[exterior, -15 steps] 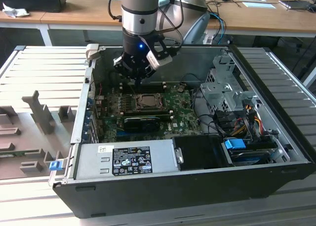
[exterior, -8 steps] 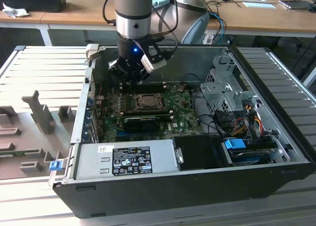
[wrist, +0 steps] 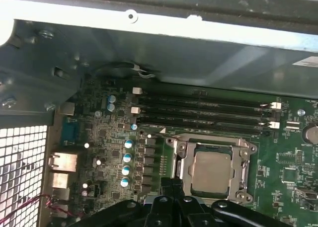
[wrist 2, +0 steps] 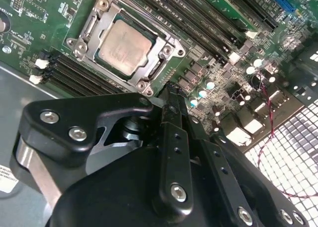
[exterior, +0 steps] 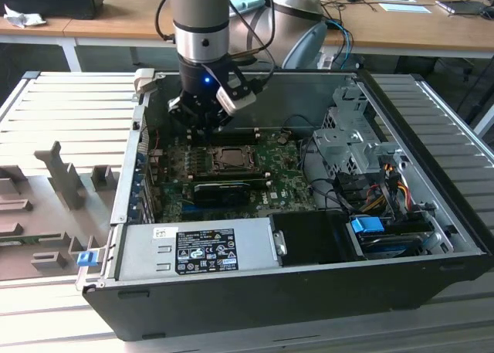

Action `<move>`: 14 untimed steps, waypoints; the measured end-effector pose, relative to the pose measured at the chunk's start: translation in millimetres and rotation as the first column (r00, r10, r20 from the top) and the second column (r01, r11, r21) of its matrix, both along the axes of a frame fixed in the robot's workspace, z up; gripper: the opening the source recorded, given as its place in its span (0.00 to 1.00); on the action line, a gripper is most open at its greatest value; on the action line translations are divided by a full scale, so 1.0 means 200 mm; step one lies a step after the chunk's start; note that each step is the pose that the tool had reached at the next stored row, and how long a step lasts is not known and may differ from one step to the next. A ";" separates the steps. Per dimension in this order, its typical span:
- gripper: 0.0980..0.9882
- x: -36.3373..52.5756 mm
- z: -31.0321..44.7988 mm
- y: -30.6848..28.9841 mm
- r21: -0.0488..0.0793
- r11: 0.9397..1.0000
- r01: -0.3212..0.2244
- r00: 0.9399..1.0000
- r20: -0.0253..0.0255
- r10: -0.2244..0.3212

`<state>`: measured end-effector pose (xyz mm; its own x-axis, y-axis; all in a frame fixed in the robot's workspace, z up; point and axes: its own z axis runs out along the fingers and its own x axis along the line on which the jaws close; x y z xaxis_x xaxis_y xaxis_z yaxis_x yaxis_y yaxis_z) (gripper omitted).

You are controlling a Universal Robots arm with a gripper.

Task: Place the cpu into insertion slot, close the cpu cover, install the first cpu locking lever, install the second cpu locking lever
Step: 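Install the first cpu locking lever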

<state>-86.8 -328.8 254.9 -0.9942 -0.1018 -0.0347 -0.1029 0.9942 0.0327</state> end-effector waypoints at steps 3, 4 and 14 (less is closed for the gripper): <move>0.01 -0.006 -0.003 0.000 0.000 1.000 0.000 1.000 0.003 0.000; 0.01 -0.010 -0.005 0.001 0.001 1.000 0.000 1.000 0.004 0.000; 0.01 -0.045 -0.012 0.011 0.003 1.000 0.028 1.000 0.004 -0.028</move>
